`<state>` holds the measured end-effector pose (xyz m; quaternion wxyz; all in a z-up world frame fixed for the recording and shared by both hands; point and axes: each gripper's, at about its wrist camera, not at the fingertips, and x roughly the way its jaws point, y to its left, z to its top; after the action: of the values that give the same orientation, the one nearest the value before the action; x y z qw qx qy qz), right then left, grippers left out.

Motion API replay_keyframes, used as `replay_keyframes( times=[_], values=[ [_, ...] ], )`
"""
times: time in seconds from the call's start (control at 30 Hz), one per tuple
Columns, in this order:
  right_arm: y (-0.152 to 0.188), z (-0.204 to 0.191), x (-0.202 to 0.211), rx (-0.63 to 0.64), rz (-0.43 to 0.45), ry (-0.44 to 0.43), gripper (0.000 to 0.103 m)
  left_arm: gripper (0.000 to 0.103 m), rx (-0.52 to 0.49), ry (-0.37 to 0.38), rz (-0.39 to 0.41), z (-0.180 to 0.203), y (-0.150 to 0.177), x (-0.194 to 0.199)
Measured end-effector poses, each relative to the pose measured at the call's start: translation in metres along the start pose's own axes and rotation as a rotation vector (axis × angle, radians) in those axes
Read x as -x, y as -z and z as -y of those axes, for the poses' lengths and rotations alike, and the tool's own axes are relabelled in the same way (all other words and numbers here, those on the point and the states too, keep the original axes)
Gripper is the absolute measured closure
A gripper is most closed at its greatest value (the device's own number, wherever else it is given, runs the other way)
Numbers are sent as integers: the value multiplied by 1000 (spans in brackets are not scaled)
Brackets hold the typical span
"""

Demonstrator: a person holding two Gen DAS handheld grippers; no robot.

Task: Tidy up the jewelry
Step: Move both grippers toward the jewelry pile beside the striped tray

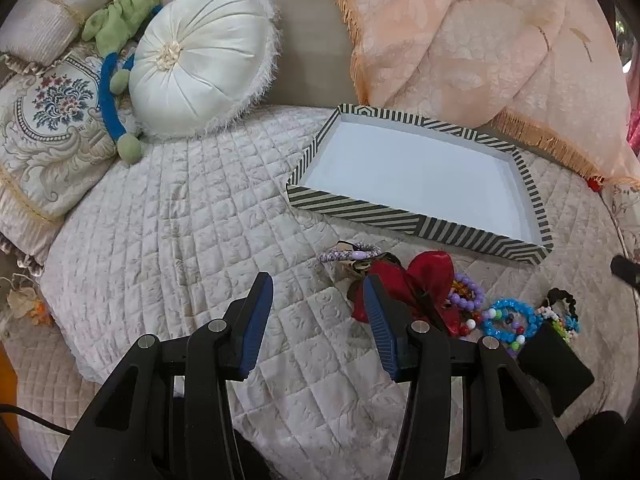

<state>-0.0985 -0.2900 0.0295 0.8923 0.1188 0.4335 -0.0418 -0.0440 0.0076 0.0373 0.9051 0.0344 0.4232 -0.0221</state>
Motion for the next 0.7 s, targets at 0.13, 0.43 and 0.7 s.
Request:
replay_keyframes(
  times=[0.13, 0.43, 0.7],
  values=[
    [19, -39, 17, 40, 26, -7, 1, 56, 5, 9, 13, -4, 3, 8],
    [33, -101, 34, 107, 48, -25, 1, 56, 6, 16, 31, -8, 12, 18],
    [32, -116, 37, 131, 72, 4, 1, 56, 15, 15, 34, -10, 15, 19]
  ],
)
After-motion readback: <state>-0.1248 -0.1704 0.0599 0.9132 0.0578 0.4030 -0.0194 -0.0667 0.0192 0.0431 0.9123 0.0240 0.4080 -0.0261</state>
